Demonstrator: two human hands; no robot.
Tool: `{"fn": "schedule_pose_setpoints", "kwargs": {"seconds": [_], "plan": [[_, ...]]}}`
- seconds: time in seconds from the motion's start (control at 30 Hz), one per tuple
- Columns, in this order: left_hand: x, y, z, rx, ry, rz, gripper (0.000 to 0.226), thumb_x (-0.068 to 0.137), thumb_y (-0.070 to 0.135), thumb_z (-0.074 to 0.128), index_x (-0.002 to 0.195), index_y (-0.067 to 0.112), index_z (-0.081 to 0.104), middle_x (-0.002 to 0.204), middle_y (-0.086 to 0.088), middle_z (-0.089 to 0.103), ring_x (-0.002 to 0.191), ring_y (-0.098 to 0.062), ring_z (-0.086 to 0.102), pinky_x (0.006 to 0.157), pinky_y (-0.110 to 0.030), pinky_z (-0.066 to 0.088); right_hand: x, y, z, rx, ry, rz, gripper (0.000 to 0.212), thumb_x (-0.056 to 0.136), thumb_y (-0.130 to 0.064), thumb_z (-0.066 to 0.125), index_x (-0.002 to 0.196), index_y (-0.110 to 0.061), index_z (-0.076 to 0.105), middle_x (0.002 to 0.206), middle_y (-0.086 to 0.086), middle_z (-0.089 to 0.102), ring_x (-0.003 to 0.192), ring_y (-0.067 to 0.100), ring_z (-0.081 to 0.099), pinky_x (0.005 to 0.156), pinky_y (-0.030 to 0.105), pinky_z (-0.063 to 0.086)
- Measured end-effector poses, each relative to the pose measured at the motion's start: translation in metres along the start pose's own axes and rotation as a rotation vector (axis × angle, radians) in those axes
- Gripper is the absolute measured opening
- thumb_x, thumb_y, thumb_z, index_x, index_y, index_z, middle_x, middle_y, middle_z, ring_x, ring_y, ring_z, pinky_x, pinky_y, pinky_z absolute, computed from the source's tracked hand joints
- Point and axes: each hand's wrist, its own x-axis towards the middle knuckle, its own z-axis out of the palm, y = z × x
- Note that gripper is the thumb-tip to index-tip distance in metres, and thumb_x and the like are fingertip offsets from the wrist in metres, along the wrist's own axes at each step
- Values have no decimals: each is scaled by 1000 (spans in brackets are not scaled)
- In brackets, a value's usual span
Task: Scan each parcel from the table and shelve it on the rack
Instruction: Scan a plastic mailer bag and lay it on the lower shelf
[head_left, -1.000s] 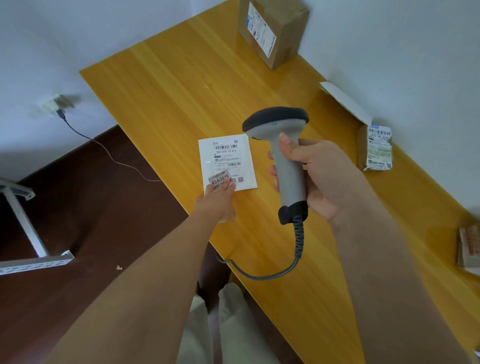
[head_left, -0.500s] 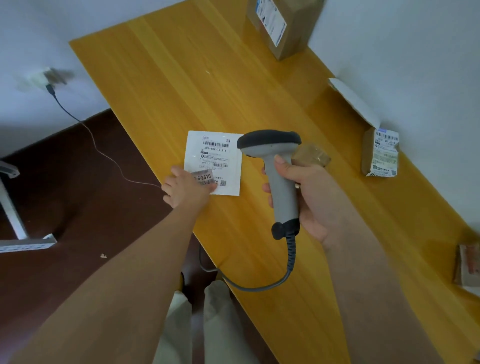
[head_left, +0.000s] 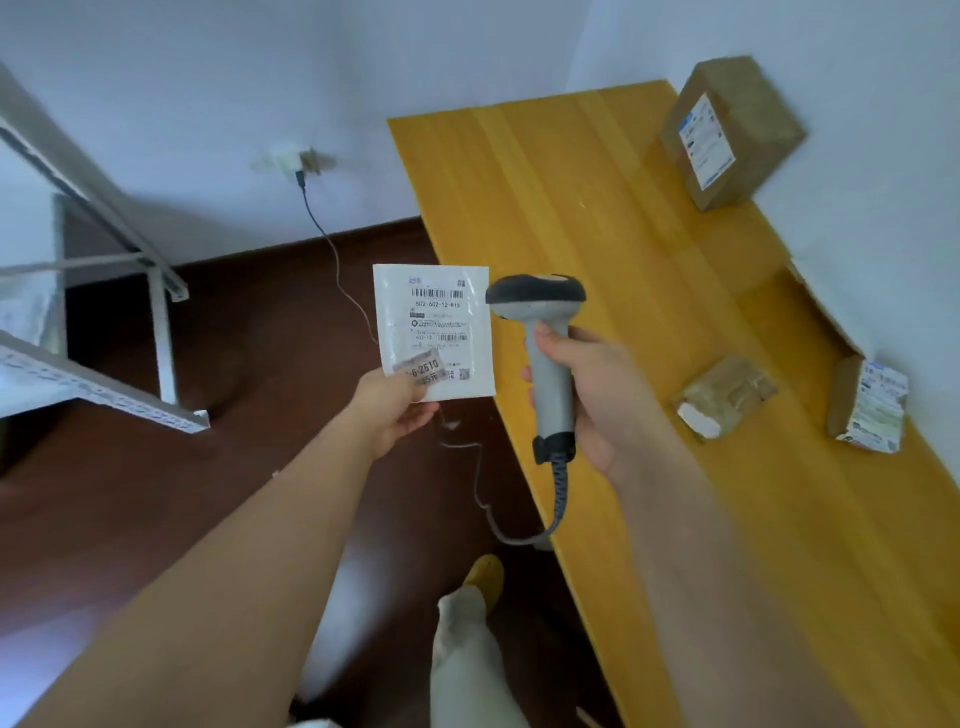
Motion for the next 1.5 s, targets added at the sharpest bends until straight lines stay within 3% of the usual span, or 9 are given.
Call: {"fn": "schedule_pose_setpoints", "kwargs": {"seconds": [0.17, 0.33, 0.43, 0.63, 0.83, 0.97, 1.27, 1.37, 1.5], "plan": [[-36, -12, -142, -108, 69, 66, 28, 89, -9, 59, 113, 5, 59, 91, -10, 70, 70, -19, 65, 62, -26, 59, -48, 29, 111, -45, -109, -120, 10, 94, -19, 65, 103, -17, 69, 85, -1, 62, 83, 14, 57, 77, 31, 48], [-98, -39, -327, -313, 191, 116, 24, 89, -7, 60, 107, 9, 59, 89, -10, 69, 68, -18, 63, 56, -22, 58, -112, 86, 261, -134, -255, -220, 13, 91, -16, 67, 103, -20, 72, 92, -6, 68, 93, 16, 62, 90, 35, 49], [-149, -58, -450, -440, 337, 148, 25, 89, -6, 61, 109, 10, 59, 90, -10, 69, 68, -18, 62, 55, -22, 57, -162, 121, 363, -155, -428, -188, 12, 90, -11, 68, 94, -20, 73, 76, -12, 68, 82, 11, 60, 78, 28, 49], [-238, -97, -643, -644, 611, 180, 24, 91, -3, 60, 109, 13, 57, 86, -9, 66, 68, -17, 60, 52, -20, 56, -247, 181, 533, -262, -666, -102, 16, 86, -12, 72, 102, -16, 74, 83, -7, 67, 82, 12, 60, 77, 30, 46], [-253, -121, -766, -839, 700, 164, 26, 89, 2, 64, 114, 8, 59, 81, -7, 67, 61, -13, 60, 49, -20, 54, -286, 224, 669, -358, -710, -65, 9, 87, -14, 71, 89, -23, 70, 83, -3, 65, 80, 13, 59, 77, 33, 46], [-243, -109, -846, -903, 744, 159, 23, 90, 7, 66, 113, 7, 61, 61, -2, 68, 50, -9, 59, 46, -19, 51, -284, 249, 761, -394, -738, -71, 5, 87, -16, 71, 89, -20, 70, 85, 1, 65, 81, 17, 58, 74, 33, 44], [-218, -68, -1056, -946, 863, 84, 16, 94, 4, 59, 110, 8, 58, 76, -5, 62, 59, -12, 55, 42, -17, 50, -270, 294, 984, -474, -703, -34, 13, 85, -21, 73, 98, -19, 72, 88, -1, 66, 80, 16, 58, 71, 29, 45], [-207, -57, -1116, -970, 836, 67, 16, 96, 3, 54, 112, 7, 55, 80, -7, 60, 64, -13, 56, 41, -18, 49, -265, 305, 1044, -500, -678, -41, 7, 83, -21, 75, 89, -25, 73, 86, -2, 68, 84, 18, 60, 79, 35, 48], [-165, -45, -1200, -955, 886, 34, 23, 96, 1, 55, 119, 5, 55, 84, -10, 61, 62, -13, 56, 40, -19, 50, -244, 326, 1114, -550, -649, -32, 9, 84, -20, 74, 93, -23, 73, 87, -2, 68, 84, 17, 60, 81, 35, 47]]}}
